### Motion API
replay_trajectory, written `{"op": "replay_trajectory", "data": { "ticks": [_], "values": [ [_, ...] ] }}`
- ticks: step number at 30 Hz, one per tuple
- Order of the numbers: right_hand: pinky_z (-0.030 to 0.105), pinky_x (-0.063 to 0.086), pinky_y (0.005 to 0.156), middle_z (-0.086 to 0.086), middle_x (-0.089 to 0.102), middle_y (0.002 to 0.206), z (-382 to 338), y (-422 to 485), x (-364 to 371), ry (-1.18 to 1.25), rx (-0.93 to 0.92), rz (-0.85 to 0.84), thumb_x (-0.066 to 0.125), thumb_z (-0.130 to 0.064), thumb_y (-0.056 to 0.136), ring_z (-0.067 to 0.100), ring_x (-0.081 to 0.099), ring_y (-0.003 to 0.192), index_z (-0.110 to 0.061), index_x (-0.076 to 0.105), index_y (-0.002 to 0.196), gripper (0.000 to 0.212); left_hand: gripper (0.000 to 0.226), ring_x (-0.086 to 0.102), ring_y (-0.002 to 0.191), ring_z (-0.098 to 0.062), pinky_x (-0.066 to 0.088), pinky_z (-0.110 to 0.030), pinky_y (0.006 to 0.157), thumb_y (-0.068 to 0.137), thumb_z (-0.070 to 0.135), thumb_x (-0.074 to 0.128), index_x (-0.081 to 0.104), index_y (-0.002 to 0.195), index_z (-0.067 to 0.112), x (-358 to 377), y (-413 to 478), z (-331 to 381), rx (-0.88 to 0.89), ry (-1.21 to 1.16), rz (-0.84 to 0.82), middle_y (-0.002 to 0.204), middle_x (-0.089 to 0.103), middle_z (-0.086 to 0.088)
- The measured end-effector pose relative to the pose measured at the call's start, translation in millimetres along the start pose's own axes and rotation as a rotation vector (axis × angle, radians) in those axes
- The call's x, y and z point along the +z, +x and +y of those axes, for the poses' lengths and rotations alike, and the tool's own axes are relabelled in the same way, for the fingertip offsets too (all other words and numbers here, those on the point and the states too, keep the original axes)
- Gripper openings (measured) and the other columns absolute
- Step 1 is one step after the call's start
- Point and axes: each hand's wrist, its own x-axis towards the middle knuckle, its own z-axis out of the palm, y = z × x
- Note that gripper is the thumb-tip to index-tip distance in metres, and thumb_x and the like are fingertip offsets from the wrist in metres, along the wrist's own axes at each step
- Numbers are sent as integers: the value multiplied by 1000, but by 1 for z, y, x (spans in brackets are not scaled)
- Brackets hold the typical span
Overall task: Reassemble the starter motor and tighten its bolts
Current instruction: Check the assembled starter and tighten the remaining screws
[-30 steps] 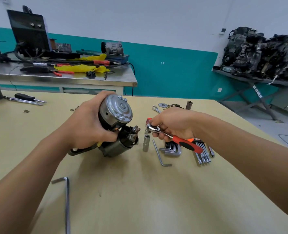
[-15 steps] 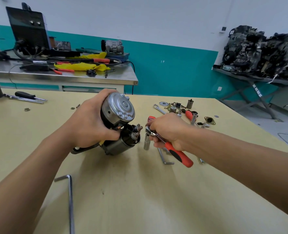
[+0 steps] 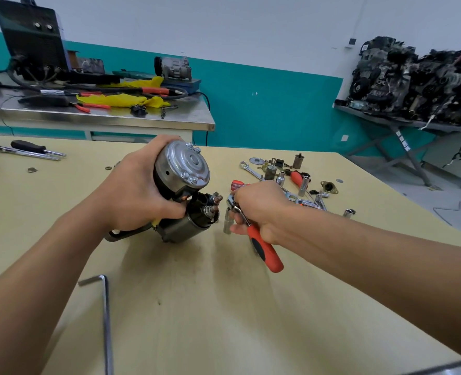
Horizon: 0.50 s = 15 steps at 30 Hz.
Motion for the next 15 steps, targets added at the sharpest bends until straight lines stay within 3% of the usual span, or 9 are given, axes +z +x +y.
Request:
{"op": "replay_trajectory", "data": {
  "ticks": [4, 11, 15],
  "values": [
    [24, 51, 40, 14, 61, 68, -7, 8, -5, -101, -20, -35, 44, 0, 98, 11, 48, 30, 2, 61, 109, 21, 84, 61, 102, 3, 43, -2, 78, 47, 39, 77, 47, 126, 43, 0, 1, 0, 7, 1, 3, 107, 62, 27],
    [20, 42, 38, 8, 69, 59, -19, 22, -22, -395, -93, -201, 47, -1, 97, 12, 50, 40, -9, 72, 95, 26, 84, 62, 102, 0, 45, -5, 80, 47, 39, 77, 48, 126, 42, 0, 0, -1, 16, -2, 8, 108, 62, 26],
    [24, 43, 43, 9, 71, 70, -21, 28, -34, -513, -149, -327, 50, -2, 97, 14, 52, 48, -12, 77, 97, 28, 84, 63, 102, -1, 47, -7, 81, 49, 36, 78, 50, 128, 38, 0, -1, -1, 21, -10, 11, 108, 63, 24]
  ]
}}
